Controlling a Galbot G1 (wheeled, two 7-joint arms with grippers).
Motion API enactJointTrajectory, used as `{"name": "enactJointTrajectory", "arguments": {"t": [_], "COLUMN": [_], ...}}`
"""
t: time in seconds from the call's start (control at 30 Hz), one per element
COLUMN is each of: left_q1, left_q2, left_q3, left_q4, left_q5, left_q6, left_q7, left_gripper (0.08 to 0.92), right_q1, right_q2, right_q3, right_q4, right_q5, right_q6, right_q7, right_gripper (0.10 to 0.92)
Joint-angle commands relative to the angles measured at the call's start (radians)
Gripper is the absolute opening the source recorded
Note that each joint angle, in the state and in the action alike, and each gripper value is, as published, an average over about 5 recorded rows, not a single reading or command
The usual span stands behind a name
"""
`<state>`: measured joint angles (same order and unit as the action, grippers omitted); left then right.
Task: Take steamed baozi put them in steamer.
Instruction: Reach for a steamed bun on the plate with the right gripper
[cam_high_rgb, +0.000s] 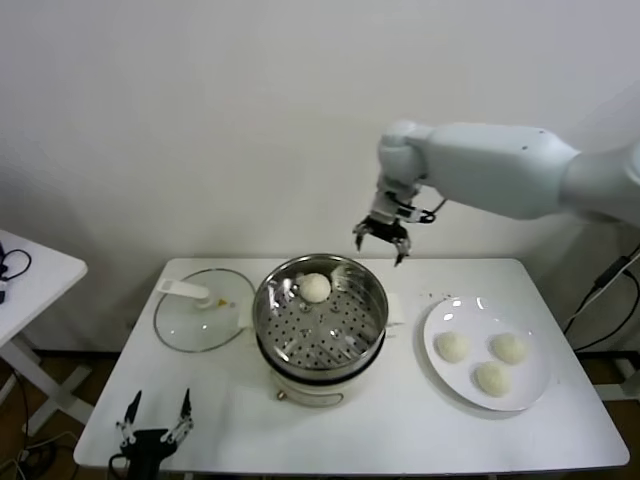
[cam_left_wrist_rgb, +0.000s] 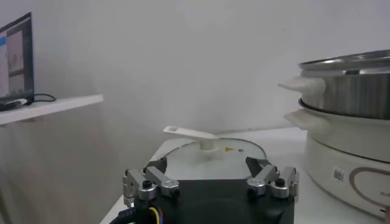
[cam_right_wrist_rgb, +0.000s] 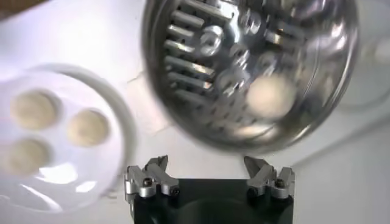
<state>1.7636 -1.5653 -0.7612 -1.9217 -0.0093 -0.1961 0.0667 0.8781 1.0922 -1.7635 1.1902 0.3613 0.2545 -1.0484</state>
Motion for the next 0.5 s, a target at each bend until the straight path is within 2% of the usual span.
{"name": "enactJointTrajectory", "arguments": {"t": [0.03, 0.23, 0.5], "left_q1": [-0.003, -0.007, -0.006], "left_q2": [0.004, 0.003, 0.003], "left_q3": [0.001, 0.006, 0.000], "left_q4": [0.000, 0.010, 0.015], "left_q5": [0.005, 0.010, 0.021], "left_q6": [0.002, 0.005, 0.005], "left_q7": [0.001, 0.000, 0.000], "left_gripper": [0.823, 0.823, 0.823], "right_q1": [0.080, -0.023, -0.214], "right_q2": [-0.225, -0.307, -0.296], "right_q3": [-0.190, -0.171, -0.062], "right_q4": [0.155, 0.213, 0.130], "right_q5": [0.181, 0.236, 0.164], "right_q6": [-0.339, -0.490, -0.543], "right_q7": [0.089, 0.137, 0.159], "right_gripper": [0.823, 0.823, 0.823]}}
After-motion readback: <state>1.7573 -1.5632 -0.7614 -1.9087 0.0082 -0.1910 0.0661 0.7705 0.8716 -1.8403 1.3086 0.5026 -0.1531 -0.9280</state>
